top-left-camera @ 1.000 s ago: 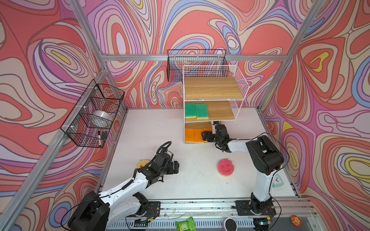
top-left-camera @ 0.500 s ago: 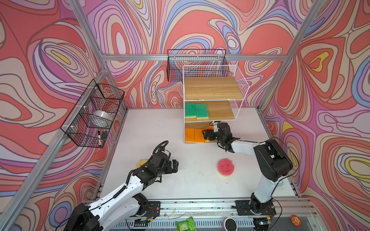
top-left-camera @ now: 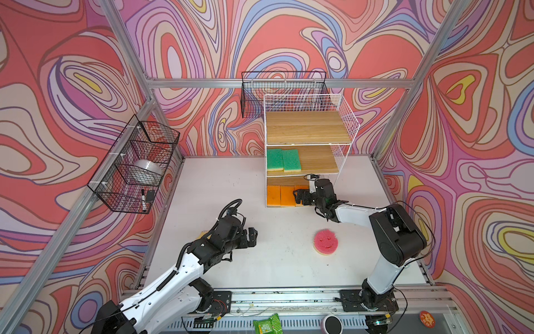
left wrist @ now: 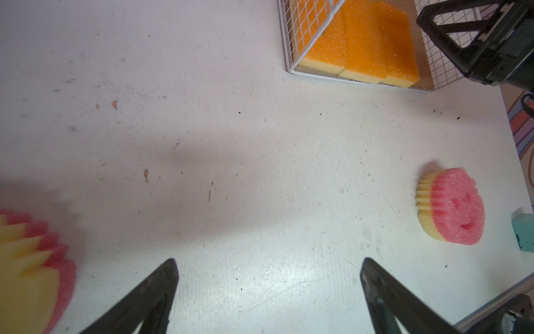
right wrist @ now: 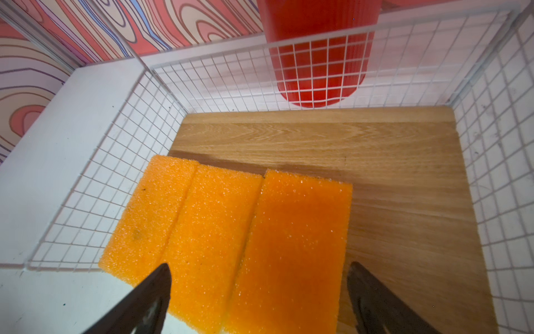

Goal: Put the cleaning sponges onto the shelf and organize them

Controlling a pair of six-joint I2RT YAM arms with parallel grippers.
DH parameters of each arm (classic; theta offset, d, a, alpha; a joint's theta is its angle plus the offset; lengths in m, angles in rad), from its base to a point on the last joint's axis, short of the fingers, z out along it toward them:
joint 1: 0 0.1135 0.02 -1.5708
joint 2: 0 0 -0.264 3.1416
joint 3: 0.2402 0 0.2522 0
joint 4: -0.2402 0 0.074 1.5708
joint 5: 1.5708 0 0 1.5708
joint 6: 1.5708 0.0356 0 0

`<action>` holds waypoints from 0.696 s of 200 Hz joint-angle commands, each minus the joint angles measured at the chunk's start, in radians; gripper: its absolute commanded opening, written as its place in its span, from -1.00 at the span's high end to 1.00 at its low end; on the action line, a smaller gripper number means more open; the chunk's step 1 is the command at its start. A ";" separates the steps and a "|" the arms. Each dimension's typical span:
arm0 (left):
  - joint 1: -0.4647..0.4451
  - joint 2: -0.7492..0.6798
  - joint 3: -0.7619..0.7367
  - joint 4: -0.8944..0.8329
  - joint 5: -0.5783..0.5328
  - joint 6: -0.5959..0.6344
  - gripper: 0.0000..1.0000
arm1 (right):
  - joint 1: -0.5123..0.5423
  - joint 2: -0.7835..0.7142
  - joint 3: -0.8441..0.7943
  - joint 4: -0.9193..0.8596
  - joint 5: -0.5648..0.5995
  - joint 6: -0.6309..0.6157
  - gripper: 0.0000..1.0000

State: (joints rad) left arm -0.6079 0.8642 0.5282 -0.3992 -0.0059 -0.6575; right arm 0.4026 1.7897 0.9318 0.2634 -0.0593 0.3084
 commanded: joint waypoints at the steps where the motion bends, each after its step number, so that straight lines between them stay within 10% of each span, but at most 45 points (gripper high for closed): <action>1: 0.003 -0.020 0.024 -0.047 0.004 0.010 -1.00 | 0.004 0.013 0.013 -0.044 0.013 0.016 -0.97; 139: -0.050 0.018 0.181 -0.180 0.068 0.077 -1.00 | 0.090 -0.478 -0.093 -0.565 0.023 0.092 -0.64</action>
State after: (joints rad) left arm -0.6209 0.8616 0.6666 -0.5217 0.0750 -0.6067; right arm 0.4934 1.4113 0.8562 -0.1093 -0.0551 0.3626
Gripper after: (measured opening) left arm 0.997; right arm 0.825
